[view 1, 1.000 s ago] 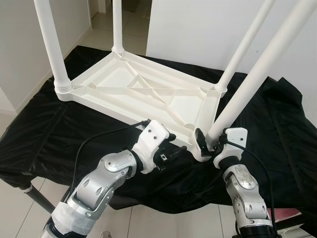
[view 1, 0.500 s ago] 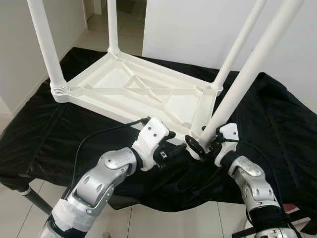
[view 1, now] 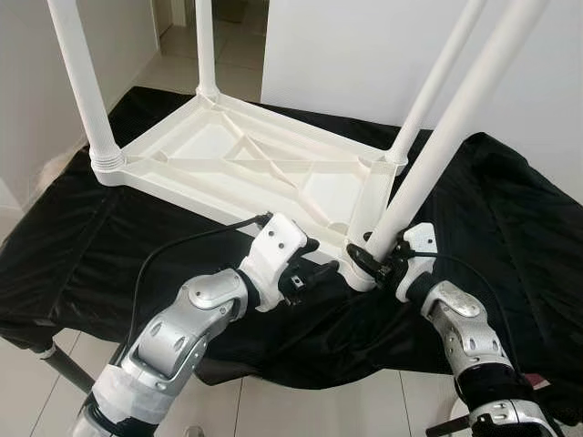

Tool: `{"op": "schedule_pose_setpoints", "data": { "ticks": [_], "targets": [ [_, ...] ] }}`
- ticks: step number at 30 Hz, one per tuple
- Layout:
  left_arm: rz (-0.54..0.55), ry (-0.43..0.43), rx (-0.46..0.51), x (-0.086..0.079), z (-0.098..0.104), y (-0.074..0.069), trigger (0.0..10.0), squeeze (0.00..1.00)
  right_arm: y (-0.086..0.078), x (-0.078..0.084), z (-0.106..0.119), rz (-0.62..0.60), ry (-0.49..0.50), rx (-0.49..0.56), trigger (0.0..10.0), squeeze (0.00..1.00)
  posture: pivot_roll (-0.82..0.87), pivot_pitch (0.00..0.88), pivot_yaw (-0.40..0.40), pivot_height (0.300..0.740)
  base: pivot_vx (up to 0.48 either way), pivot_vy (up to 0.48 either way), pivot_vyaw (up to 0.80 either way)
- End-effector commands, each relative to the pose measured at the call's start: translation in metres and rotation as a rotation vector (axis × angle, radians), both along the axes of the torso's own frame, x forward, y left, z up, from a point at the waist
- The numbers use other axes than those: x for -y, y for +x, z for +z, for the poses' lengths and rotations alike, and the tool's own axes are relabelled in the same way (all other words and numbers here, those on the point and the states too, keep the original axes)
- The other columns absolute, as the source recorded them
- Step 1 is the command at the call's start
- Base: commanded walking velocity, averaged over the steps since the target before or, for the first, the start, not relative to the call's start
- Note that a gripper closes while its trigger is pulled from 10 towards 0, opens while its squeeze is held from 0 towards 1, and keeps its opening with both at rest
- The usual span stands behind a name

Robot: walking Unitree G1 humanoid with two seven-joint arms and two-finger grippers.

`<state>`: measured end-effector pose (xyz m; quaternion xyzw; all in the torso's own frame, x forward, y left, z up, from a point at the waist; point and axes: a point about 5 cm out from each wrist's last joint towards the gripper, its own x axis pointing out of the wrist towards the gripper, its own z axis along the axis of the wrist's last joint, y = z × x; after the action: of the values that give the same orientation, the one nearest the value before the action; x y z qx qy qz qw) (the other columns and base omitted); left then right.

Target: Building children table

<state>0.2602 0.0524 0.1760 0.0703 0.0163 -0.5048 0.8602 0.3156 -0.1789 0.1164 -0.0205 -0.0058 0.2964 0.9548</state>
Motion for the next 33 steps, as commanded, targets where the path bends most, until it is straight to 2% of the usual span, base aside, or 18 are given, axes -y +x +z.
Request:
{"op": "schedule_pose_setpoints", "data": {
  "ticks": [1, 2, 3, 4, 9, 17, 18, 19, 22, 25, 26, 27, 29, 30, 32, 33],
  "targets": [
    [-0.05, 0.005, -0.007, 0.002, 0.0, -0.003, 10.0, 0.0, 0.002, 0.0, -0.002, -0.001, -0.001, -0.018, 0.0, 0.0, 0.06, 0.044, -0.112, 0.74, 0.0, 0.0, 0.0],
    [-0.051, 0.005, -0.007, 0.002, 0.0, -0.004, 10.0, 0.0, 0.002, 0.001, -0.003, -0.013, -0.001, -0.018, 9.4, 0.0, 0.06, 0.046, -0.112, 0.74, 0.0, 0.0, 0.0],
    [-0.051, 0.004, -0.007, 0.002, -0.001, -0.004, 10.0, 0.0, 0.002, 0.002, -0.003, -0.021, -0.001, -0.017, 9.4, 0.0, 0.06, 0.046, -0.112, 0.74, 0.0, 0.0, 0.0],
    [-0.052, 0.003, -0.008, 0.003, -0.001, -0.004, 10.0, 0.0, 0.003, 0.003, -0.003, -0.035, -0.002, -0.013, 10.0, 0.0, 0.06, 0.047, -0.113, 0.74, 0.0, 0.0, 0.0],
    [-0.053, 0.002, -0.01, 0.003, -0.001, -0.004, 10.0, 0.0, 0.005, 0.006, 0.0, -0.087, -0.008, -0.006, 10.0, 0.0, 0.06, 0.048, -0.115, 0.74, 0.0, 0.0, 0.0],
    [-0.054, -0.002, -0.011, 0.005, -0.001, -0.005, 10.0, 0.0, 0.0, 0.001, 0.004, -0.197, 0.019, 0.008, 10.0, 0.0, 0.06, 0.052, -0.122, 0.74, 0.0, 0.0, 0.0],
    [-0.052, -0.002, -0.012, 0.004, -0.001, -0.005, 10.0, 0.0, -0.004, 0.0, 0.003, -0.233, 0.01, 0.011, 10.0, 0.0, 0.05, 0.053, -0.119, 0.74, 0.0, 0.0, 0.0],
    [-0.049, -0.003, -0.014, 0.003, -0.002, -0.005, 10.0, 0.0, -0.009, 0.003, 0.003, -0.33, 0.018, 0.001, 10.0, 0.0, 0.05, 0.052, -0.12, 0.74, 0.0, 0.0, 0.0],
    [-0.05, -0.004, -0.015, 0.003, -0.002, -0.005, 10.0, 0.0, -0.011, 0.006, 0.003, -0.397, 0.036, -0.008, 10.0, 0.0, 0.05, 0.052, -0.115, 0.74, 0.0, 0.0, 0.0],
    [-0.051, -0.005, -0.015, 0.003, -0.002, -0.005, 10.0, 0.0, -0.012, 0.006, 0.003, -0.407, 0.04, -0.009, 10.0, 0.0, 0.05, 0.052, -0.115, 0.74, 0.0, 0.0, 0.0],
    [-0.057, -0.004, -0.017, 0.004, -0.002, -0.005, 10.0, 0.0, -0.013, 0.007, 0.004, -0.515, 0.033, 0.011, 10.0, 0.0, 0.04, 0.05, -0.107, 0.74, 0.0, 0.0, 0.0],
    [-0.057, -0.004, -0.017, 0.004, -0.002, -0.005, 10.0, 0.0, -0.013, 0.007, 0.004, -0.515, 0.033, 0.011, 10.0, 0.0, 0.04, 0.05, -0.107, 0.74, 0.0, 0.0, 0.0],
    [-0.064, -0.003, -0.018, 0.005, -0.002, -0.004, 10.0, 0.0, -0.013, 0.008, 0.005, -0.614, 0.043, 0.02, 10.0, 0.0, 0.04, 0.05, -0.107, 0.74, 0.0, 0.0, 0.0],
    [-0.064, -0.003, -0.018, 0.005, -0.002, -0.004, 10.0, 0.0, -0.013, 0.008, 0.005, -0.614, 0.043, 0.02, 10.0, 0.0, 0.04, 0.05, -0.107, 0.74, 0.0, 0.0, 0.0],
    [-0.068, -0.001, -0.018, 0.005, -0.002, -0.004, 10.0, 0.0, -0.013, 0.007, 0.005, -0.768, 0.056, 0.02, 10.0, 0.0, 0.04, 0.046, -0.106, 0.74, 0.0, 0.0, 0.0],
    [-0.068, -0.001, -0.018, 0.005, -0.002, -0.004, 10.0, 0.0, -0.013, 0.007, 0.005, -0.768, 0.056, 0.02, 10.0, 0.0, 0.04, 0.046, -0.106, 0.74, 0.0, 0.0, 0.0]
  ]
}}
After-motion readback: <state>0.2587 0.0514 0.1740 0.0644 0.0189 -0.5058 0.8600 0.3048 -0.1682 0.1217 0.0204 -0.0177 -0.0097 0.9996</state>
